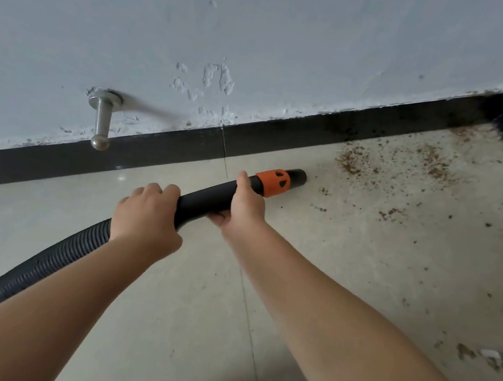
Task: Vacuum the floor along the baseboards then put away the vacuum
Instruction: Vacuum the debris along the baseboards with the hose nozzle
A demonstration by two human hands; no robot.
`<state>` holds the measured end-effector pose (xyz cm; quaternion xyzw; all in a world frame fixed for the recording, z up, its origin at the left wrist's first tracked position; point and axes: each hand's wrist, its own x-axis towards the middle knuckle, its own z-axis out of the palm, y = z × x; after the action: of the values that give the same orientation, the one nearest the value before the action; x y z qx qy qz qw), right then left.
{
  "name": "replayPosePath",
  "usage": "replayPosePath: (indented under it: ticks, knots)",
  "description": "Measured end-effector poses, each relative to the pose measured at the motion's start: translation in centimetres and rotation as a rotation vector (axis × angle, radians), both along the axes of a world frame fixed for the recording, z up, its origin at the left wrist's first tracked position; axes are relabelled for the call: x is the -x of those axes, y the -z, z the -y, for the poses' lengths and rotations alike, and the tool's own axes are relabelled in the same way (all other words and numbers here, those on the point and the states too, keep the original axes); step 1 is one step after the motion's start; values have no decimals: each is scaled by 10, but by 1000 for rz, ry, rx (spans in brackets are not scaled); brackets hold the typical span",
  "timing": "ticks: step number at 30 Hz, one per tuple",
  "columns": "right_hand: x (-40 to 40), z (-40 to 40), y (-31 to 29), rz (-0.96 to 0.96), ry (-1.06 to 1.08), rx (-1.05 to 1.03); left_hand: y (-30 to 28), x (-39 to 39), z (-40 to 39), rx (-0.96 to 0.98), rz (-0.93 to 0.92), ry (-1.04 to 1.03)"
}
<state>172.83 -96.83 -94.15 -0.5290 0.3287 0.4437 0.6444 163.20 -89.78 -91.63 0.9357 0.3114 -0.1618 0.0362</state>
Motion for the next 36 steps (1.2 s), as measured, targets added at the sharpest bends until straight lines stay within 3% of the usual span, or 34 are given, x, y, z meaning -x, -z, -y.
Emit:
replayPosePath:
  ticks: [4,11,16,20,27,36]
  knots:
    - [-37,29,-3,50,8,38,7,-18,22,134,138,13]
    - [-64,52,-9,81,2,32,8,-25,31,212,130,-4]
    - [-47,35,-11,21,50,-9,-14,-19,-1,255,1,29]
    - [-21,8,-11,-39,53,-39,-21,-7,-14,211,32,-36]
    - [24,-18,5,-107,80,-27,-27,16,-56,338,-182,-53]
    - [32,-8,1,-78,58,3,-8,31,-50,349,-93,-32]
